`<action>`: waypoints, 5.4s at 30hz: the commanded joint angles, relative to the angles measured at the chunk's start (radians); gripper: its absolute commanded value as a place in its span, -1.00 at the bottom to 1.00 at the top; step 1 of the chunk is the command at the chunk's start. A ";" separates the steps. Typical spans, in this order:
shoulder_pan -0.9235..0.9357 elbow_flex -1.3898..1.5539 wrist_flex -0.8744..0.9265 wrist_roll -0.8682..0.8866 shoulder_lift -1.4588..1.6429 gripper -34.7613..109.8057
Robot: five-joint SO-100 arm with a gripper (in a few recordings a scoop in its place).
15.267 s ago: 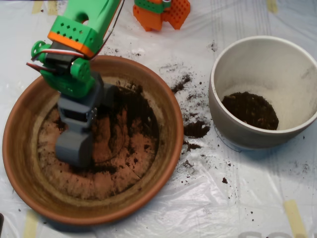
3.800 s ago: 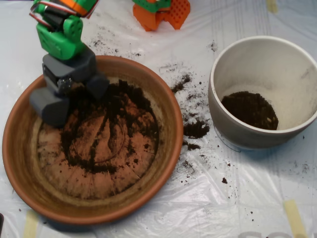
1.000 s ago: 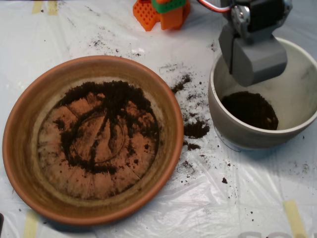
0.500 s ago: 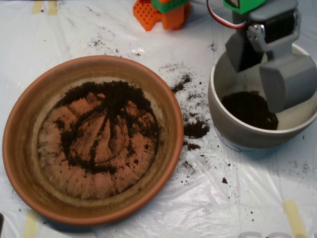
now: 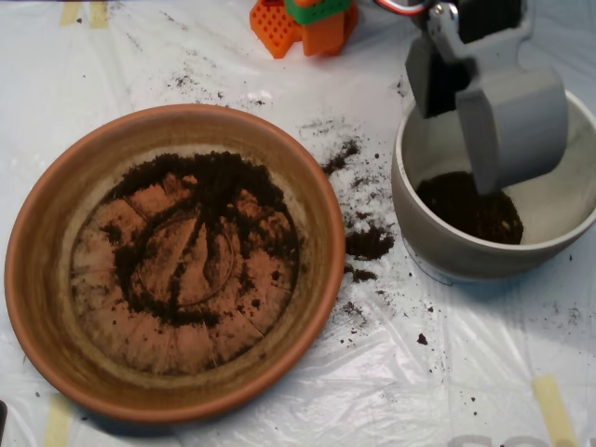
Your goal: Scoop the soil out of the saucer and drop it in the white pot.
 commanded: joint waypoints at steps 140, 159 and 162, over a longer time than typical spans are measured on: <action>-0.092 0.011 -0.014 -0.043 -0.014 -0.07; 0.071 0.354 -0.060 -0.094 0.488 -0.11; 0.104 0.410 -0.064 -0.101 0.555 -0.11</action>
